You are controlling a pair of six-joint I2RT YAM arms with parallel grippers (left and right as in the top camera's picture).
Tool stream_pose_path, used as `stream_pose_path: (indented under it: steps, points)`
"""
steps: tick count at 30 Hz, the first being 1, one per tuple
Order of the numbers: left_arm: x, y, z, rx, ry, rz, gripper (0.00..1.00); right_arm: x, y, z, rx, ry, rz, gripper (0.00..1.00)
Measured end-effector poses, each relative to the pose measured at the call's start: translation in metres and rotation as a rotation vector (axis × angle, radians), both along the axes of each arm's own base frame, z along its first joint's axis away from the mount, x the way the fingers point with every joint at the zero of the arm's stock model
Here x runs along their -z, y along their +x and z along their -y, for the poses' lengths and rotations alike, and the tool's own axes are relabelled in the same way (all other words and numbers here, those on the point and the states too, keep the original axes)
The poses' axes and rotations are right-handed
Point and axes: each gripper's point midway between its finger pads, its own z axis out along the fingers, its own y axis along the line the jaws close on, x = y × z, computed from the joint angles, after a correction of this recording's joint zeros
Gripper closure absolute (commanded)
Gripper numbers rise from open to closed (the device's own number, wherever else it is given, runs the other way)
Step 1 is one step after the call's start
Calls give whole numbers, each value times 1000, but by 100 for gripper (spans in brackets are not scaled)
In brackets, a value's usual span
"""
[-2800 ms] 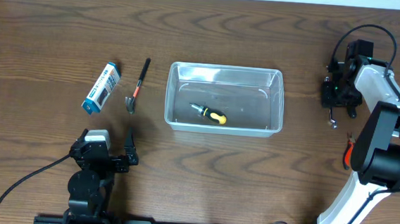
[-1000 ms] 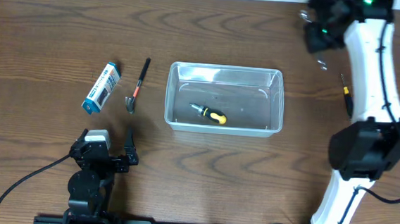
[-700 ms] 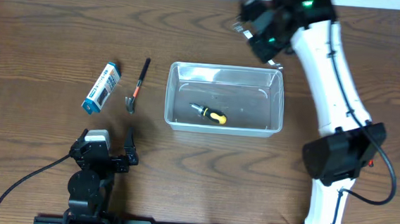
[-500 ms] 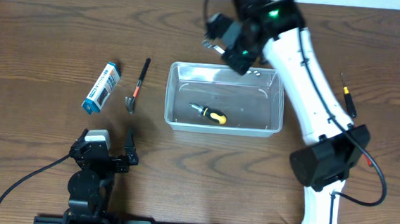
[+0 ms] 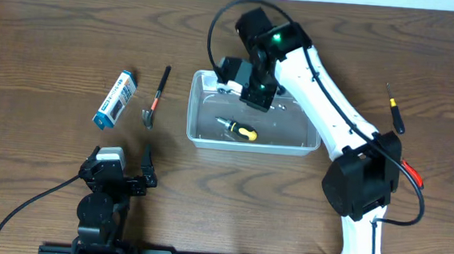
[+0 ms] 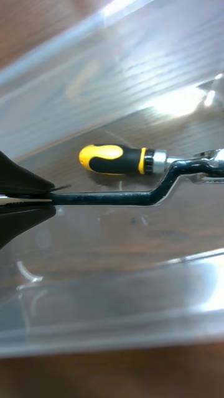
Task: Pack container
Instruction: 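Carry the wrench into the container and open the right gripper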
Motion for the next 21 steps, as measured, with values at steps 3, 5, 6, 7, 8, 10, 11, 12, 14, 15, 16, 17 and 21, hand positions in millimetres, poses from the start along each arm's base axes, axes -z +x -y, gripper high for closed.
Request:
stream_pose_path:
  steps: [3,5,6,7,8,10,11,12,14,15,16,17,21]
  points:
    - [0,0,0,0,0,0,2,20,-3,7,4,-17,-25,99]
    - [0,0,0,0,0,0,2,34,-5,10,6,-25,-39,99]
    - [0,0,0,0,0,0,2,40,-7,12,6,-28,-44,99]
    - [0,0,0,0,0,0,2,46,-8,13,7,-31,-50,99]
    - [0,0,0,0,0,0,2,52,-10,14,6,-34,-54,99]
    - [0,0,0,0,0,0,2,65,-13,16,4,-39,-63,99]
    - [0,0,0,0,0,0,2,71,-15,17,4,-42,-68,99]
    - [0,0,0,0,0,0,2,77,-17,19,3,-44,-72,99]
    - [0,0,0,0,0,0,2,86,-20,20,4,-47,-77,99]
    - [0,0,0,0,0,0,2,91,-22,21,4,-49,-81,99]
    - [0,0,0,0,0,0,2,94,-24,22,4,-52,-84,99]
    - [0,0,0,0,0,0,2,97,-25,23,3,-52,-88,96]
    - [0,0,0,0,0,0,2,98,-24,23,13,-50,-84,69]
